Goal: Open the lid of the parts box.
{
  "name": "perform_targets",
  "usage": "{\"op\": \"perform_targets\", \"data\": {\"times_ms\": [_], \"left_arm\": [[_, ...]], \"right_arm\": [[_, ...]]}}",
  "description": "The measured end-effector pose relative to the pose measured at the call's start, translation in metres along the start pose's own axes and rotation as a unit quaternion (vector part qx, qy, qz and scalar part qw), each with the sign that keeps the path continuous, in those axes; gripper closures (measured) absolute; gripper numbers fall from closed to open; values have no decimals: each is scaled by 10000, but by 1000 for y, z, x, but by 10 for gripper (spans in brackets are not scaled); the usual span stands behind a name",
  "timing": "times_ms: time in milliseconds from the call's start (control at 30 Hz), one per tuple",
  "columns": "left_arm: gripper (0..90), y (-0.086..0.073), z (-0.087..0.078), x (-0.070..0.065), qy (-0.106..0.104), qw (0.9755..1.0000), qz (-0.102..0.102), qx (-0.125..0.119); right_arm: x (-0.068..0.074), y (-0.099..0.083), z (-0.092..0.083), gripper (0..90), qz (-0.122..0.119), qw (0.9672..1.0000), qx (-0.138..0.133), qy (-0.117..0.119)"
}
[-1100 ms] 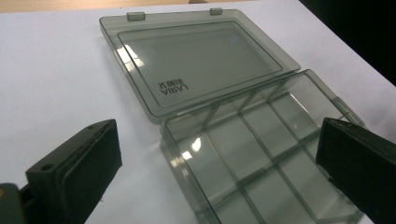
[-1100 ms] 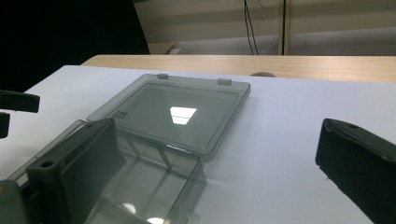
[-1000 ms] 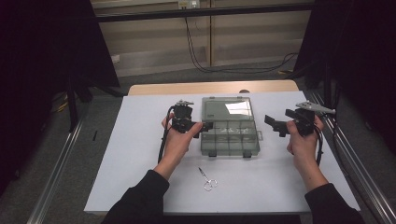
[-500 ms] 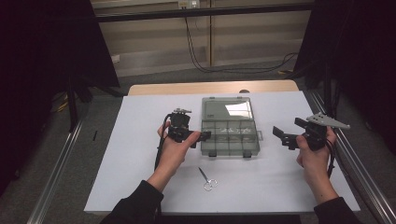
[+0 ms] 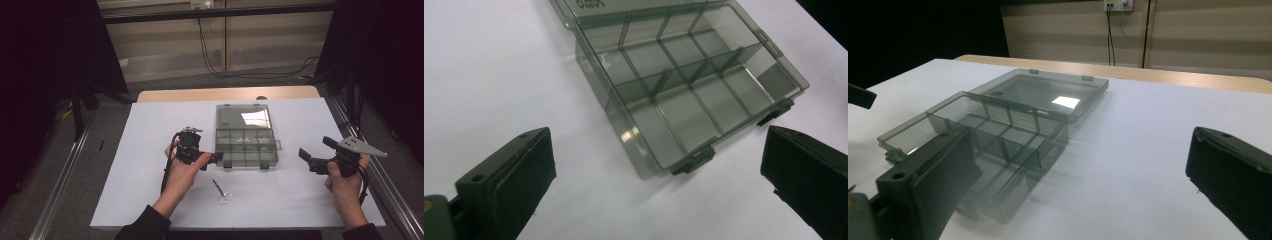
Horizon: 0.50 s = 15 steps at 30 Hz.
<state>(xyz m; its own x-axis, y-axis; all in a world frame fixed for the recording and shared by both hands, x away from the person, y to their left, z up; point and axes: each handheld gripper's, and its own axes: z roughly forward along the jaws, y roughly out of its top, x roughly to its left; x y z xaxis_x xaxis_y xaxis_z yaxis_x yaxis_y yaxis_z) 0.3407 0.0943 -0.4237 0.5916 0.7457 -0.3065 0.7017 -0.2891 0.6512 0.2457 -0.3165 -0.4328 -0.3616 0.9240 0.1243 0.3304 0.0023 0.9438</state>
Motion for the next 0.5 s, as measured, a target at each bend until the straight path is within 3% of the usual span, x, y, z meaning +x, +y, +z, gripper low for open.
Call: {"op": "perform_targets", "data": {"times_ms": [100,500], "left_arm": [[7,-4,0,-2,-17,10000,-27,27],[19,-25,-1,-18,-115,9999,-61,92]], "right_arm": [[1,-5,-7,0,-51,9998,-33,-210],[3,-20,-35,18,-137,9994,-235,-191]]}}
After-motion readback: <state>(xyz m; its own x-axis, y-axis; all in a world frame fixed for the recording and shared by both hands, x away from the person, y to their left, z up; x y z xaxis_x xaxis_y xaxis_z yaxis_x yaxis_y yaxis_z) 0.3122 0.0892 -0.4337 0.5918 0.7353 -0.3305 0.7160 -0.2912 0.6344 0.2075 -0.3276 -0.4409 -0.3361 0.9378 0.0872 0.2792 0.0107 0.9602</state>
